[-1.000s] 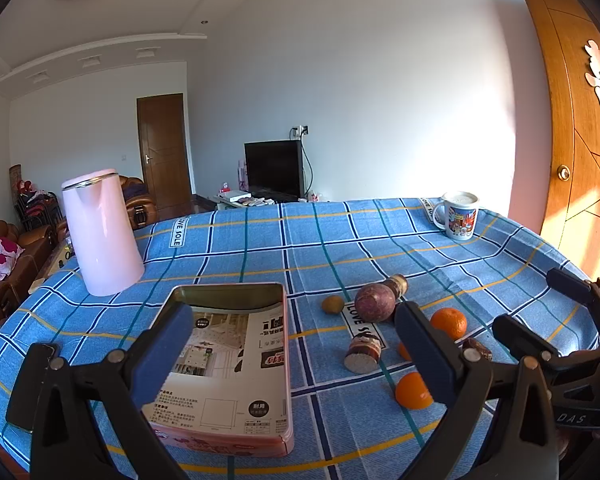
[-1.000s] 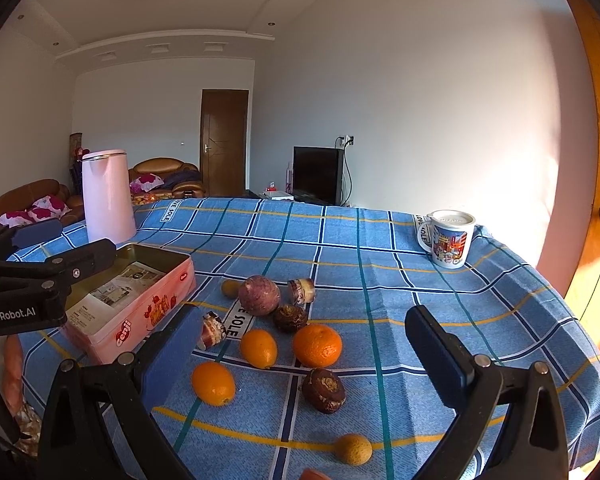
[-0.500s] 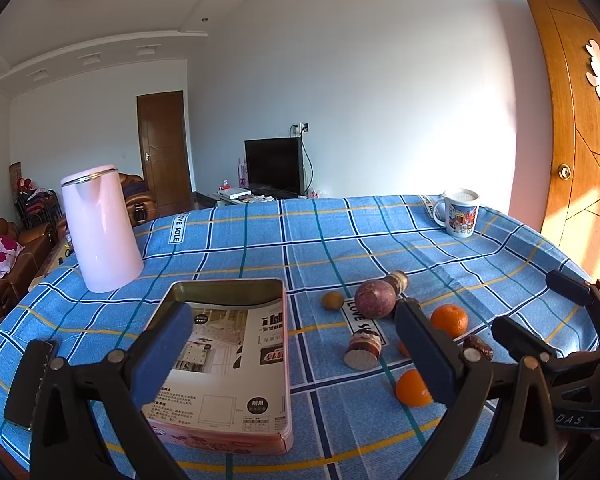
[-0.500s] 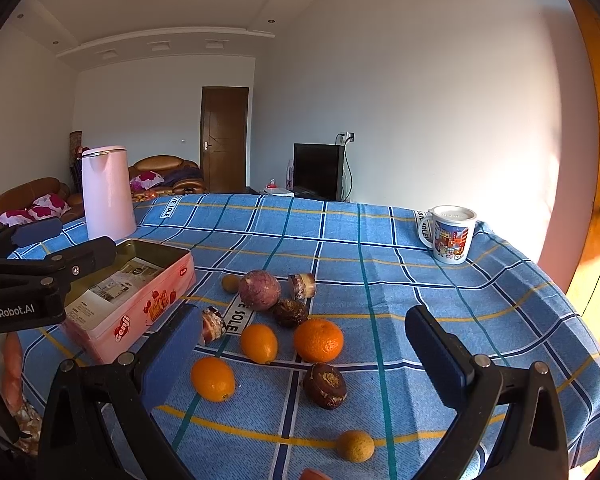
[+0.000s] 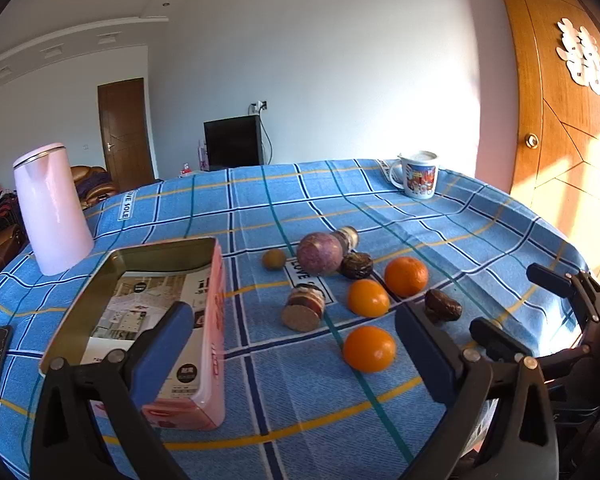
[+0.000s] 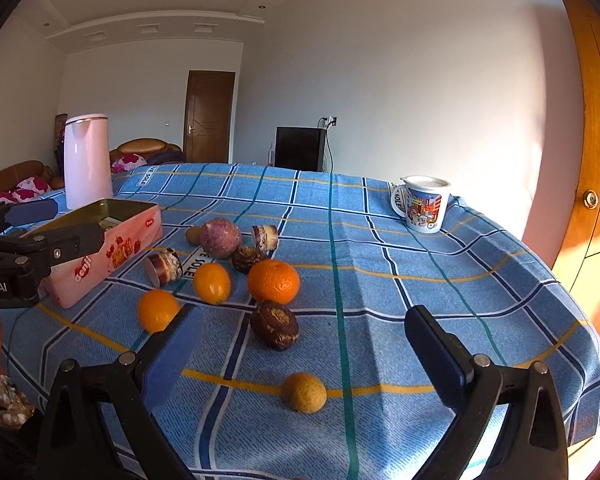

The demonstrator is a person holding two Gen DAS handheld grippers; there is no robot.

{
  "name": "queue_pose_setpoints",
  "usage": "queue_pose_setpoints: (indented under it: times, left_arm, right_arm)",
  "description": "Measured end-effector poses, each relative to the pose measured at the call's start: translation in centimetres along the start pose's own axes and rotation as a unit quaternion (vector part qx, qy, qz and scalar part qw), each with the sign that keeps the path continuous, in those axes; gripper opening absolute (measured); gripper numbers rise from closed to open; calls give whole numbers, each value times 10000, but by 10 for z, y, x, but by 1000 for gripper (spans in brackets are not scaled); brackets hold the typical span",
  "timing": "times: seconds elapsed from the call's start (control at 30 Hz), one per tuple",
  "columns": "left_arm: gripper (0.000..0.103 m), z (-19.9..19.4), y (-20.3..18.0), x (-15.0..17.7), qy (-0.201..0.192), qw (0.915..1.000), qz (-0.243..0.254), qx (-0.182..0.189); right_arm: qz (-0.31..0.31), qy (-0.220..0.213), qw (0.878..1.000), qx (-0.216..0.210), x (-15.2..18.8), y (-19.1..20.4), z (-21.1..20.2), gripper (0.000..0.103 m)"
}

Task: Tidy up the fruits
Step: 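Grasp an orange with the left gripper while the right gripper grasps a small yellow fruit, then carry the orange with the left gripper while the right carries the yellow fruit to the tin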

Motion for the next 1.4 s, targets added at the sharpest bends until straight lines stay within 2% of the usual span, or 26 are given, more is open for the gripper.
queue_pose_setpoints:
  times: [0.07,0.1,0.17,0.2,0.33,0.37,0.4,0.53,0.6,0.8,0.93,1.2,1.4]
  left_arm:
    - [101,7,-8,1,82,9999,91,95]
    - [99,10,-11,2,118,9997,94,168]
    - [95,14,-16,4,188,9993,108,308]
    - [94,16,-19,5,210,9991,116,355]
    - [81,24,-30,9,360,9969,171,680]
    - [77,26,-34,10,402,9960,206,765]
    - [76,28,-38,11,448,9952,242,833]
    - [72,36,-46,15,585,9927,279,1017]
    - [58,41,-48,17,666,9913,242,1108]
    - [44,52,-50,25,860,9864,84,1399]
    - [43,50,-46,26,805,9862,-8,1448]
    - [39,36,-35,18,466,9903,7,1312]
    - [39,39,-34,18,475,9896,-11,1355]
  right_arm:
    - [27,188,9998,-39,11,-4,7,96]
    - [74,310,9994,-105,15,-6,12,88]
    - [139,512,9983,-235,19,-7,20,78]
    - [146,585,9979,-246,21,-8,24,76]
    - [218,669,9969,-352,26,-12,25,66]
    - [244,699,9966,-366,28,-13,25,56]
    - [277,753,9960,-402,30,-15,27,46]
    - [279,734,9959,-456,34,-17,26,37]
    - [260,706,9961,-470,34,-17,26,28]
    - [189,636,9964,-525,35,-15,23,28]
    - [225,632,9958,-627,34,-15,23,28]
    - [176,428,9957,-801,20,-6,13,28]
    - [105,316,9950,-945,9,6,10,28]
Point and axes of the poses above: each gripper's, at about its wrist camera, not at the fingertips, and z roughly the way its jaws point, y to its left, x to its underside, the point moved 5 cm from there along z, roughly the way its jaws point, and after that the axes turned 15 degrees about z, right-handed, at the moved point
